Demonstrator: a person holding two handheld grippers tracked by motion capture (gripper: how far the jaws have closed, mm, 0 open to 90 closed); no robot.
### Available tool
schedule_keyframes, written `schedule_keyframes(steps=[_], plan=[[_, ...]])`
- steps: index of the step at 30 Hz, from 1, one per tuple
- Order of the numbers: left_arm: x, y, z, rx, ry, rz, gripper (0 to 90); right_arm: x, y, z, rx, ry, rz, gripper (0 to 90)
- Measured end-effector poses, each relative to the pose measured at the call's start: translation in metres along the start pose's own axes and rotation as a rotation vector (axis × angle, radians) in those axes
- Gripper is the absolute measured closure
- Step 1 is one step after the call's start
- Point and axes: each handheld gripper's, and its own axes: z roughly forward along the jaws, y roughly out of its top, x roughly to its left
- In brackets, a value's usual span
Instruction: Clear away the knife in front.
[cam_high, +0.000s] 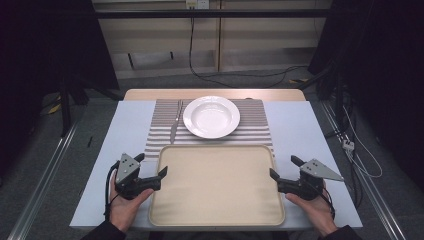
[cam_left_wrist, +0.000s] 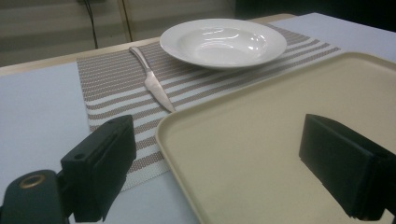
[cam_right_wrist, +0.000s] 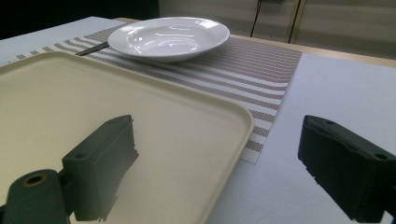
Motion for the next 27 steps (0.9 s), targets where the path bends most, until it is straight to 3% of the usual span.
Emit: schedule_keyframes(steps=[1,8,12,15,20,27], plan=[[-0.001,0.001,0.003,0.005,0.012,0.001,12.5,0.000,0.000,0.000,0.002,0.001,0.001,10.8],[-0.003,0.008,0.010,0.017,-0.010,-0.003,11.4,-0.002,0.000,0.000,0.010,0.002,0.010,10.7],[0.000,0.013,0.013,0.054,-0.009,-0.014,10.9,-0.002,-0.001,0.001,0.013,0.004,0.011,10.6],[0.002,0.015,0.016,0.072,-0.002,0.000,11.1,-0.002,0.000,0.001,0.014,0.006,0.006,10.5],[0.009,0.021,0.023,0.087,-0.027,-0.042,10.4,-0.001,0.000,0.002,0.021,0.010,0.003,10.2],[0.017,0.031,0.035,0.100,-0.020,-0.066,10.0,-0.001,0.000,0.005,0.029,0.014,0.010,9.6]])
